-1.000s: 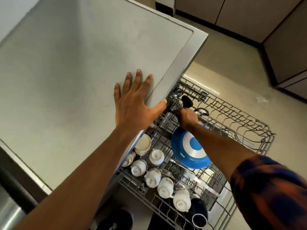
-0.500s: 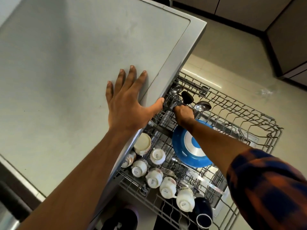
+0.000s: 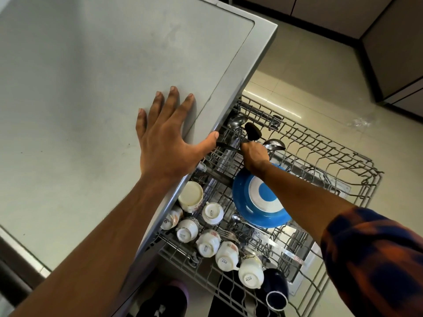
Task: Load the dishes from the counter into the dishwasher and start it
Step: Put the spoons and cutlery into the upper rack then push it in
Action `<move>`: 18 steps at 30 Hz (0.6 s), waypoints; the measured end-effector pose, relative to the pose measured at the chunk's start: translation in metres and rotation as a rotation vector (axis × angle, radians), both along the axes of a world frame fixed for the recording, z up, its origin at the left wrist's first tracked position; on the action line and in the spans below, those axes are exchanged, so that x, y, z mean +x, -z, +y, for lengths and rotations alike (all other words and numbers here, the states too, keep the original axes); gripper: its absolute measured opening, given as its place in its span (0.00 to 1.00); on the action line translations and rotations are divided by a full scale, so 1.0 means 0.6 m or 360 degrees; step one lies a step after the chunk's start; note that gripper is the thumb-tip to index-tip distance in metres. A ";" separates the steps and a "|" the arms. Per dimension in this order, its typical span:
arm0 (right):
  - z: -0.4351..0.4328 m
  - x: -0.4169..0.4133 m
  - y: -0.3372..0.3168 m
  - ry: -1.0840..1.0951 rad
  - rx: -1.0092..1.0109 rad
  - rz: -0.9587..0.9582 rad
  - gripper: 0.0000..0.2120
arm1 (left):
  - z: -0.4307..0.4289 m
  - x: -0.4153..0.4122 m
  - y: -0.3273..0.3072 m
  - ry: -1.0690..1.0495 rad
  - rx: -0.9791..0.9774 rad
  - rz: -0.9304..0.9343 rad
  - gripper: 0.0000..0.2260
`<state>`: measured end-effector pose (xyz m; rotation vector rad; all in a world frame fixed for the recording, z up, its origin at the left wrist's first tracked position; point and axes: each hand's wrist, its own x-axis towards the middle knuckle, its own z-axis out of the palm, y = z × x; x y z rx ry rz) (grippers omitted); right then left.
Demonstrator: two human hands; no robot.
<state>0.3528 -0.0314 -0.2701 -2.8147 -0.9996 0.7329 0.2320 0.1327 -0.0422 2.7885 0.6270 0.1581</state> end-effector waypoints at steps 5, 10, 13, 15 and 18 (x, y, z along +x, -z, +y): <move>-0.004 0.014 -0.002 0.0028 -0.0009 -0.0015 0.05 | 0.001 0.000 -0.001 -0.0002 0.0005 -0.0002 0.38; -0.006 0.009 0.001 -0.0048 -0.0061 0.0006 0.05 | -0.002 0.002 -0.003 -0.0011 -0.0008 -0.0008 0.38; -0.006 0.003 -0.003 -0.0094 -0.0070 -0.0016 0.05 | -0.002 0.003 -0.005 -0.0017 -0.0003 0.0006 0.38; -0.006 0.001 -0.003 -0.0076 -0.0059 -0.0028 0.06 | -0.003 0.003 -0.005 -0.0017 -0.0001 0.0010 0.38; -0.006 0.000 0.005 -0.0048 -0.0025 -0.0021 0.07 | -0.004 0.003 -0.006 -0.0019 -0.0002 0.0011 0.38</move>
